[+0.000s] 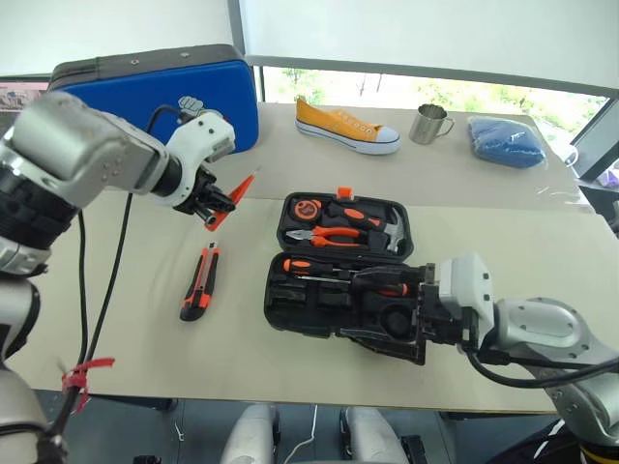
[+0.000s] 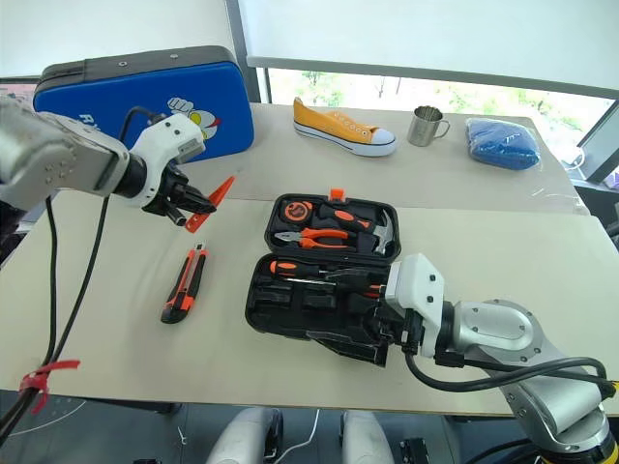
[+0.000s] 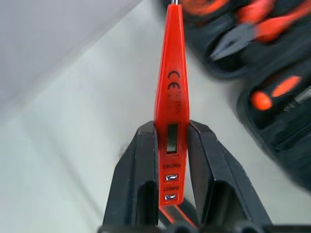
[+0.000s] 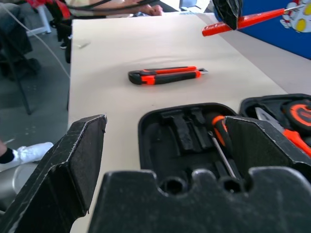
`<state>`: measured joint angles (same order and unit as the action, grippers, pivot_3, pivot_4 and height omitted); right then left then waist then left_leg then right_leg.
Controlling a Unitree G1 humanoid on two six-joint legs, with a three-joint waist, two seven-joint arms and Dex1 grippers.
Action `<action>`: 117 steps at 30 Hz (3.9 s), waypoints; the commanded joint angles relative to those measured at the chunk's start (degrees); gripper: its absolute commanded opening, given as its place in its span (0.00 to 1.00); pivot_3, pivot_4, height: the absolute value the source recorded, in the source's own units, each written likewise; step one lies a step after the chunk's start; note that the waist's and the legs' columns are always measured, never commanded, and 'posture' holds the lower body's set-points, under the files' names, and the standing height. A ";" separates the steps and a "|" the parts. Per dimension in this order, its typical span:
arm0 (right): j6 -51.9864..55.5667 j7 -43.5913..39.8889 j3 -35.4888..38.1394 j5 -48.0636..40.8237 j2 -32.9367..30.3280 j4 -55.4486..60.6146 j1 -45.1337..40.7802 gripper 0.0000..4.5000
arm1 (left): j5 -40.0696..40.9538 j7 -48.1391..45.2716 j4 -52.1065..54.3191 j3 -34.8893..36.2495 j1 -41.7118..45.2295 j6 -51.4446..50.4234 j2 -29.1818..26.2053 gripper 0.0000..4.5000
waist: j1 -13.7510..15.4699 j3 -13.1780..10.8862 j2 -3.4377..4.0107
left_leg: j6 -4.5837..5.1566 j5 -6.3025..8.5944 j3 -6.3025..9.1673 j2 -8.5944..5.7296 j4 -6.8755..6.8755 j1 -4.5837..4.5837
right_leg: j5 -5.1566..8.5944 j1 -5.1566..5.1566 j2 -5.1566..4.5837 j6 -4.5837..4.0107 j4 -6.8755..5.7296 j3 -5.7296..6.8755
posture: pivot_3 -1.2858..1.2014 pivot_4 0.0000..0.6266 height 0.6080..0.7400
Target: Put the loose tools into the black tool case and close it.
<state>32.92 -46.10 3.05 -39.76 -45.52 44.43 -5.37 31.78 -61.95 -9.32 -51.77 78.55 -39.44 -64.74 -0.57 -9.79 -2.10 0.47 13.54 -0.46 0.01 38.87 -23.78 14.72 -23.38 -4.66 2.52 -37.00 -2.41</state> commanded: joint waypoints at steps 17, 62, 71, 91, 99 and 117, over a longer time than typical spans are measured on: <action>-1.68 1.64 7.38 3.65 -2.60 3.24 12.22 1.00 | -24.27 -24.13 -2.21 5.86 -5.58 3.53 26.16 0.09 | 0.94 -0.01 -0.02 | 0.68 0.36 0.62 -0.01 0.98 -0.53 | 0.01 0.02 0.03 0.39 -0.12 -0.09 | 0.52 0.24 1.00; -1.68 7.79 5.12 4.93 2.33 5.83 12.63 1.00 | -41.97 -27.99 -8.55 3.04 -10.60 -2.23 38.21 0.09 | 0.35 0.20 0.34 | 0.71 0.38 0.69 0.05 0.99 -0.32 | 0.00 0.22 0.12 0.37 -0.19 -0.12 | 0.52 0.24 1.00; -1.78 7.06 3.45 5.50 2.56 4.90 12.02 1.00 | -34.24 -30.55 -3.17 4.92 -6.30 -5.83 32.26 0.66 | -0.21 0.19 0.34 | 0.71 0.38 0.69 0.08 0.98 -0.35 | 0.00 0.15 0.16 0.36 -0.21 -0.13 | 0.52 0.24 1.00; 0.30 5.74 8.95 2.55 0.60 3.28 12.88 1.00 | -11.90 -19.10 2.86 40.42 -37.36 21.53 32.59 0.02 | 0.11 0.20 0.37 | 0.70 0.38 0.71 0.20 0.99 -0.34 | -0.03 0.15 0.13 0.32 -0.25 -0.17 | 0.52 0.24 1.00; 1.16 4.70 10.72 1.15 -1.39 1.84 12.32 1.00 | -15.99 -14.42 -5.07 39.90 -39.16 29.54 38.19 0.02 | 1.17 0.20 0.37 | 0.70 0.38 0.69 0.02 1.04 -0.33 | -0.07 0.23 0.05 0.38 -0.18 -0.14 | 0.52 0.24 1.00; 2.26 5.75 10.66 0.59 -1.22 2.37 11.93 1.00 | -27.60 -15.48 -20.97 33.73 -39.06 51.51 40.57 0.02 | 1.25 0.23 0.41 | 0.70 0.38 0.69 -0.01 1.02 -0.25 | -0.07 0.32 0.04 0.38 -0.17 -0.15 | 0.52 0.24 1.00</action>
<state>35.18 -40.74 12.22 -38.44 -46.54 45.42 6.78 6.54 -77.64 -27.91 -16.65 39.19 9.83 -24.65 0.68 -9.56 -1.70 1.17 13.92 0.23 0.00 39.89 -24.04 14.66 -23.06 -4.62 2.90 -37.16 -2.56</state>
